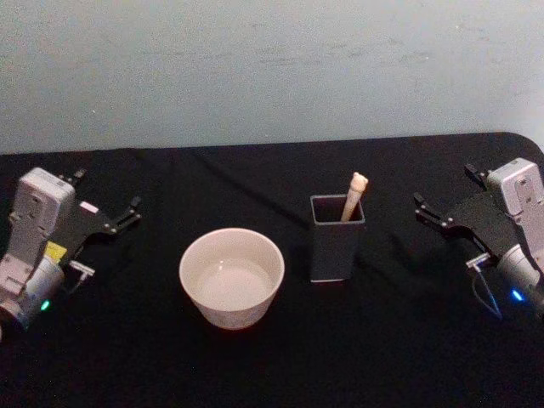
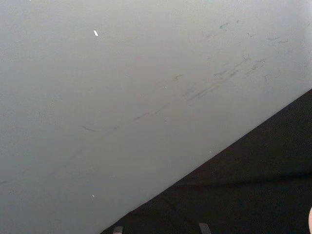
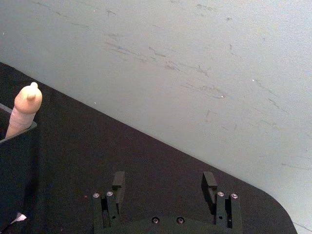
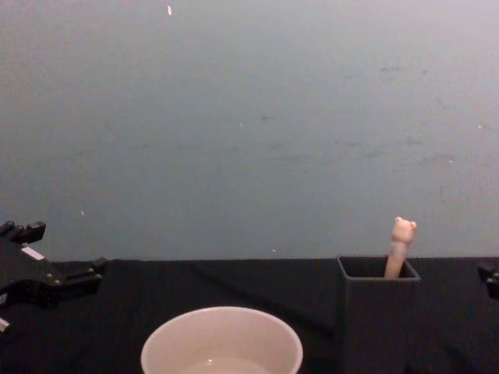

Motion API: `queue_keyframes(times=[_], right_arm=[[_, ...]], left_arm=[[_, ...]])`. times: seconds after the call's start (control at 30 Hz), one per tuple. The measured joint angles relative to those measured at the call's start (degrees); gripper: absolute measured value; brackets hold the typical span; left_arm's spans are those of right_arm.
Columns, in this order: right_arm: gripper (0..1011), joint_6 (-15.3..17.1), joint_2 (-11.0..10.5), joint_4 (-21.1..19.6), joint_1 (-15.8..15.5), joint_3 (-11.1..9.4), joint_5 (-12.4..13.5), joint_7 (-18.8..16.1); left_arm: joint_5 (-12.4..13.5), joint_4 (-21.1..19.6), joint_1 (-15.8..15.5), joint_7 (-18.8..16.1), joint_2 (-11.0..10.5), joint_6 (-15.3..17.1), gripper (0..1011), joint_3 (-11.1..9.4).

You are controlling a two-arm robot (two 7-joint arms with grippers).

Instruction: Pick up the stirring spoon with one hand, stir inside the cup, then place it back in its original position.

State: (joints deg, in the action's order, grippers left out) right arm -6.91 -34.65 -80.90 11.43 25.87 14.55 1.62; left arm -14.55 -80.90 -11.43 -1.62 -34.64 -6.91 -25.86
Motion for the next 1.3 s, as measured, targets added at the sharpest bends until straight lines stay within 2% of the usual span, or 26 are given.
queue_keyframes(times=[1.3], right_arm=[[1002, 0.00, 0.00, 0.00, 0.00, 0.00, 0.00, 0.00]], left_arm=[[0.00, 0.00, 0.00, 0.00, 0.00, 0.00, 1001, 0.00]])
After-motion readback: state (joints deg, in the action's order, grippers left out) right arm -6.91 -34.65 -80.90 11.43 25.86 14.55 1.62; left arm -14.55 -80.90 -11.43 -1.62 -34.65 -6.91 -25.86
